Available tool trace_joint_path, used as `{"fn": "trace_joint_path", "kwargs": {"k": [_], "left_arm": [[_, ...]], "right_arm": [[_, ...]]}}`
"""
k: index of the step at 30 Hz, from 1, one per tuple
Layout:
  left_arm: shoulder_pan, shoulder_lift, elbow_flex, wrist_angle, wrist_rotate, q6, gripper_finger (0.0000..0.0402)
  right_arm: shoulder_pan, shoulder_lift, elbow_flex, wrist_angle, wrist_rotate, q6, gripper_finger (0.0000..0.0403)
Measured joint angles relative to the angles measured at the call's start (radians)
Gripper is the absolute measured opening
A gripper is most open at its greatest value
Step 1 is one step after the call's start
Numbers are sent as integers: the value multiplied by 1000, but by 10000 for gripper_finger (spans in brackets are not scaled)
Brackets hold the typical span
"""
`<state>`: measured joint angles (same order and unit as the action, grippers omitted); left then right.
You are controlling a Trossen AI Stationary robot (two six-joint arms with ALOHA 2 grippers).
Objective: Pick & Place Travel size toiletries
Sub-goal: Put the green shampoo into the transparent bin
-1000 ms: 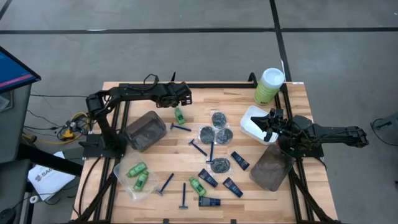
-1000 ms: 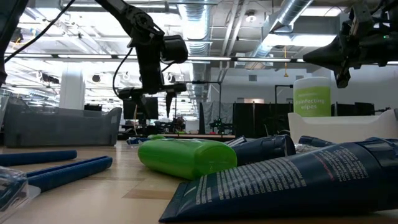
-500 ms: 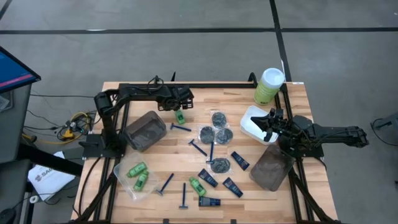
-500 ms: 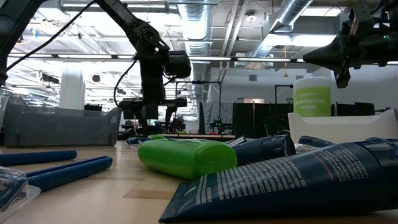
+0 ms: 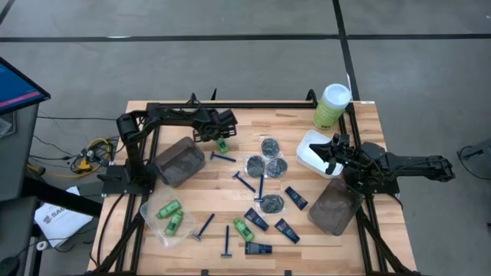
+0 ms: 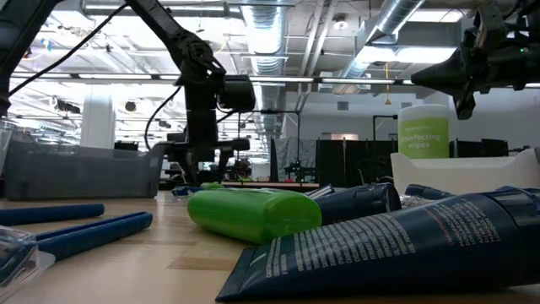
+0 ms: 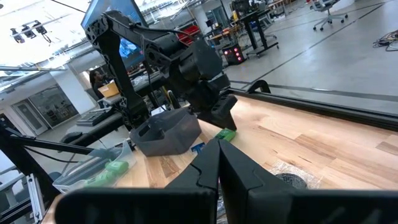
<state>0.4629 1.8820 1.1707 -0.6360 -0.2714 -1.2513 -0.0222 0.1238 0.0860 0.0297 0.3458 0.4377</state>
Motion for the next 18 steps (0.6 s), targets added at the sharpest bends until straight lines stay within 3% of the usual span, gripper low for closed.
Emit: {"fn": "trace_joint_path", "kwargs": {"k": [11,18], "left_arm": [[0,0,-14,23,2,-6,197],[5,-2,-13,30,14,-13,142]], "right_arm": [[0,0,0,0,0,0,0],[0,0,0,0,0,0,0]]}}
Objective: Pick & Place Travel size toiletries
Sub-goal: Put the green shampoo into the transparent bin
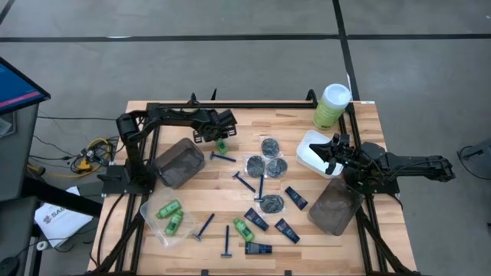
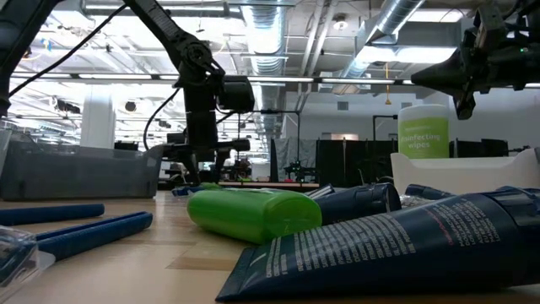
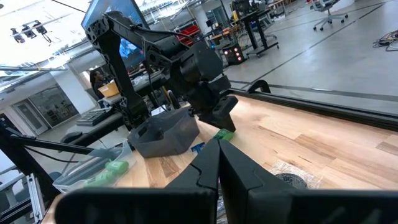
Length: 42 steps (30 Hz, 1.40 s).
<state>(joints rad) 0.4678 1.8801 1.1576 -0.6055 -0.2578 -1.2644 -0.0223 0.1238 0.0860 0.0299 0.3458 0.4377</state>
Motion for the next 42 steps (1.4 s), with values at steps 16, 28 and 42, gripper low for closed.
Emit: {"fn": "trace_joint_path", "kwargs": {"k": [16,28,42], "left_arm": [[12,0,0,35,12,55,77],[11,-8,0,143,103,264,69],[10,-105,0,183,91,447,9]], "right_arm": [[0,0,0,0,0,0,0],[0,0,0,-1,0,0,0],[0,0,0,-3,0,0,0]]}}
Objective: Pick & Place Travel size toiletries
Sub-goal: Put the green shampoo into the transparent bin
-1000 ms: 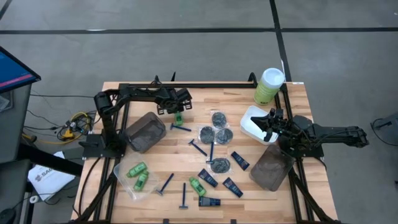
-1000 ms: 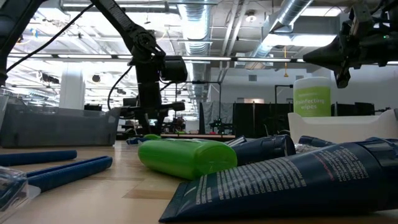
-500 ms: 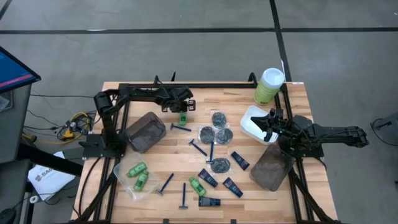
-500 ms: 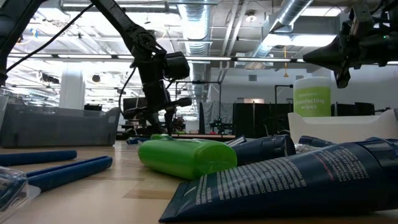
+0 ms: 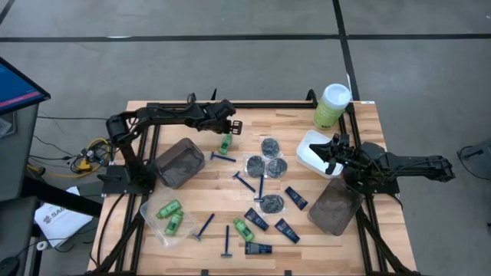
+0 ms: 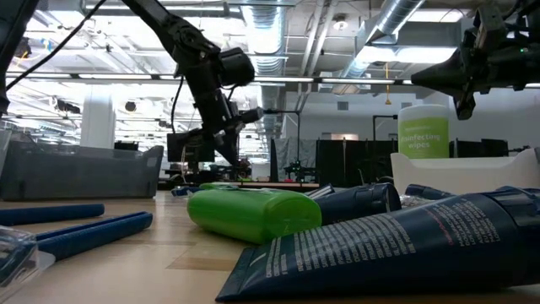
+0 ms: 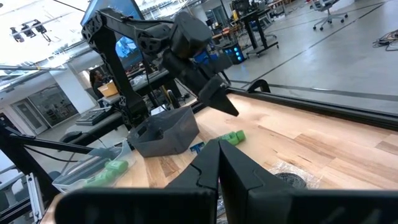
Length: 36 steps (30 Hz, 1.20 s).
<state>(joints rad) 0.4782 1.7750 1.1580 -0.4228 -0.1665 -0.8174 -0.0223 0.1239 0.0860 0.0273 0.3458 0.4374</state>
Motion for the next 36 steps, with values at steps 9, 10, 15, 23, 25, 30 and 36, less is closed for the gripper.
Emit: {"fn": "trace_joint_path", "kwargs": {"k": [9,10,15,23,25,30,36], "left_arm": [[-6,8,-1,8,-20,137,133],[-7,8,-1,11,-20,146,155],[-12,27,0,40,-21,163,250],[-25,102,0,41,-25,154,283],[-31,125,0,40,-25,153,278],[-44,157,0,38,-8,148,261],[-56,169,2,26,-23,159,209]], "right_arm": [[0,0,0,0,0,0,0],[0,0,0,1,0,0,0],[0,0,0,0,0,0,0],[0,0,0,1,0,0,0],[0,0,0,1,0,0,0],[0,0,0,1,0,0,0],[0,0,0,1,0,0,0]]}}
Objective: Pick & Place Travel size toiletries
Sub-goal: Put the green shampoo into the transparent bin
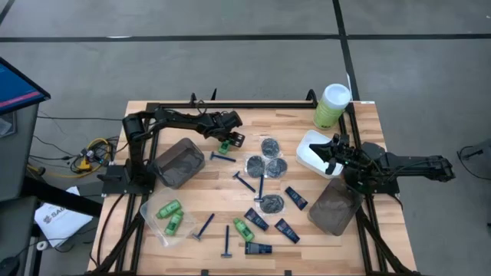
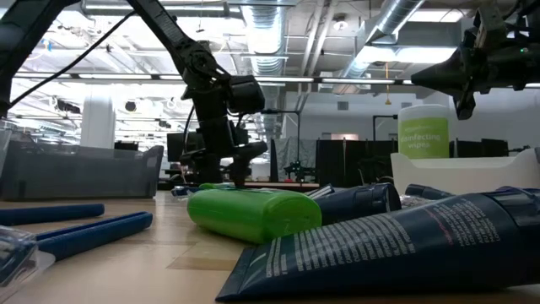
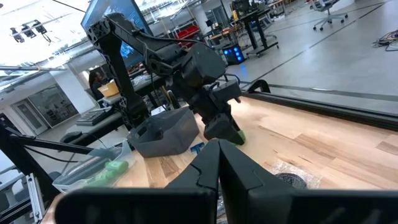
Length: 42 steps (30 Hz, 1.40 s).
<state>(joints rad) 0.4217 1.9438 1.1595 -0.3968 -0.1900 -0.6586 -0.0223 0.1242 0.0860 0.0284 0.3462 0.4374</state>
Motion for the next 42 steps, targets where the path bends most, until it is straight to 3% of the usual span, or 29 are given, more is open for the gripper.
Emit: {"fn": "trace_joint_path", "kwargs": {"k": [7,19,28,31,35,42], "left_arm": [[6,0,1,-3,7,-1,139],[5,-11,-2,-4,15,-1,143],[11,-126,-4,-4,23,27,140],[5,-193,-3,-5,71,68,132],[-17,-301,-2,-17,171,151,100],[-46,-416,-2,-45,136,270,20]], "right_arm": [[0,0,0,0,0,0,0],[0,0,0,0,0,0,0],[0,0,0,0,0,0,0],[0,0,0,0,0,0,0],[0,0,0,0,0,0,0],[-1,0,0,-6,0,0,0]]}}
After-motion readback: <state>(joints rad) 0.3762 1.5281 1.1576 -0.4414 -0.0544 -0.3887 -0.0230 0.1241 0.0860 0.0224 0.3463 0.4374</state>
